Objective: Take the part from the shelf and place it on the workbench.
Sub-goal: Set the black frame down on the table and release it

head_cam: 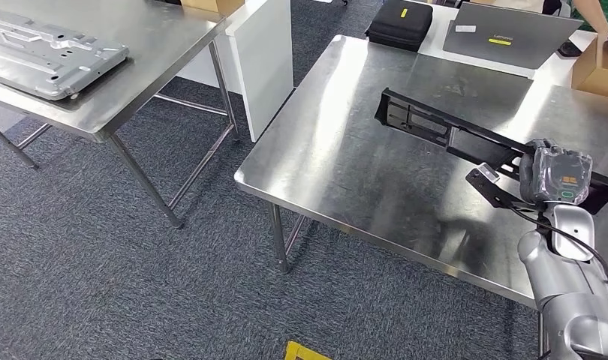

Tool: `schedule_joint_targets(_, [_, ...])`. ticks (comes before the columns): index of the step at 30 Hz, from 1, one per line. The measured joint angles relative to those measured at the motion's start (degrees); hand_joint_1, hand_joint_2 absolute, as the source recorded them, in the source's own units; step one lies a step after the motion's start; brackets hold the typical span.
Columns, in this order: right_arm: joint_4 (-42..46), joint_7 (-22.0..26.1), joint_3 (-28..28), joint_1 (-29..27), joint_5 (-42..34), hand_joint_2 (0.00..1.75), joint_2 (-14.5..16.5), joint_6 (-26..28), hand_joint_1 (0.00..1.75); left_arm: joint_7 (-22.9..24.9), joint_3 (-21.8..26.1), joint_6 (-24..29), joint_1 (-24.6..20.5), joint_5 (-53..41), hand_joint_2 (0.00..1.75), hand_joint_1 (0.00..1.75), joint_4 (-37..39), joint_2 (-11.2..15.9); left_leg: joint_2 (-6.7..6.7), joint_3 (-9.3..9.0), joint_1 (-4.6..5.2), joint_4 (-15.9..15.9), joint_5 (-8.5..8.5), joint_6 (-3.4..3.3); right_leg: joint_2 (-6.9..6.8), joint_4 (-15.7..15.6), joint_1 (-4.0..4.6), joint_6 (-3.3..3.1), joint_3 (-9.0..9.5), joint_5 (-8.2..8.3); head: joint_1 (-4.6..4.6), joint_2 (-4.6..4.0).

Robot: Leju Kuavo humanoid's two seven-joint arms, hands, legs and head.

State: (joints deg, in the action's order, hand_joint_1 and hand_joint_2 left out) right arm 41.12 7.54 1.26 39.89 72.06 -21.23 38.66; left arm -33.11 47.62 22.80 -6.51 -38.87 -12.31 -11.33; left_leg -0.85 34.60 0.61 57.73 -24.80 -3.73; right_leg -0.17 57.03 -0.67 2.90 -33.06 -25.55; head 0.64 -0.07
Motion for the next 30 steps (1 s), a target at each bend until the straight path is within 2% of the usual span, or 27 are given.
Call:
schedule_joint_targets(2, [0.0,0.0,0.1,0.0,0.1,1.75,0.0,0.0,1.75,0.1,0.1,0.0,0.0,-0.1,1.75,0.00,0.0,0.0,0.00,0.03,-0.07,0.0,0.02,0.45,0.00,0.0,0.08,-0.09,-0.05,0.05,0.01,0.00])
schedule_joint_targets(5, [0.0,0.0,0.2,0.1,0.2,1.75,0.0,-0.1,1.75,0.1,0.2,-0.2,0.0,-0.1,1.75,0.00,0.0,0.0,0.00,0.04,-0.01,0.0,0.04,0.69,0.00,0.0,0.13,-0.12,-0.12,0.06,0.01,0.00])
schedule_joint_targets(17, [-0.1,0.1,0.2,0.6,0.9,1.75,0.4,-0.1,1.75,1.1,0.4,-0.4,0.0,-0.2,1.75,0.00,0.0,0.0,0.01,0.09,0.70,0.0,0.10,0.62,-0.02,0.0,0.12,-0.04,-0.10,0.11,0.02,0.00])
schedule_joint_targets(25, [-0.2,0.2,0.2,0.6,1.0,1.75,0.8,0.0,1.75,0.1,0.4,-0.4,0.0,-0.4,1.75,0.00,0.0,0.0,0.03,0.18,0.94,0.0,0.15,0.52,-0.02,0.0,0.11,-0.02,-0.10,0.13,0.02,0.00])
schedule_joint_targets(28, [-0.2,0.5,0.2,0.6,1.1,1.75,0.8,0.2,1.75,-2.2,0.4,1.8,0.1,-1.4,1.75,0.00,0.0,-0.1,0.03,0.19,0.98,0.0,0.17,0.46,-0.02,0.0,0.09,0.01,-0.10,0.15,0.02,0.00])
schedule_joint_targets(30, [-0.2,0.9,0.2,0.6,1.1,1.75,0.8,0.4,0.87,-4.9,0.3,5.5,0.2,-2.3,1.75,0.00,0.0,-0.2,0.03,0.20,0.99,0.0,0.16,0.45,-0.02,0.0,0.09,0.02,-0.10,0.15,0.02,0.00])
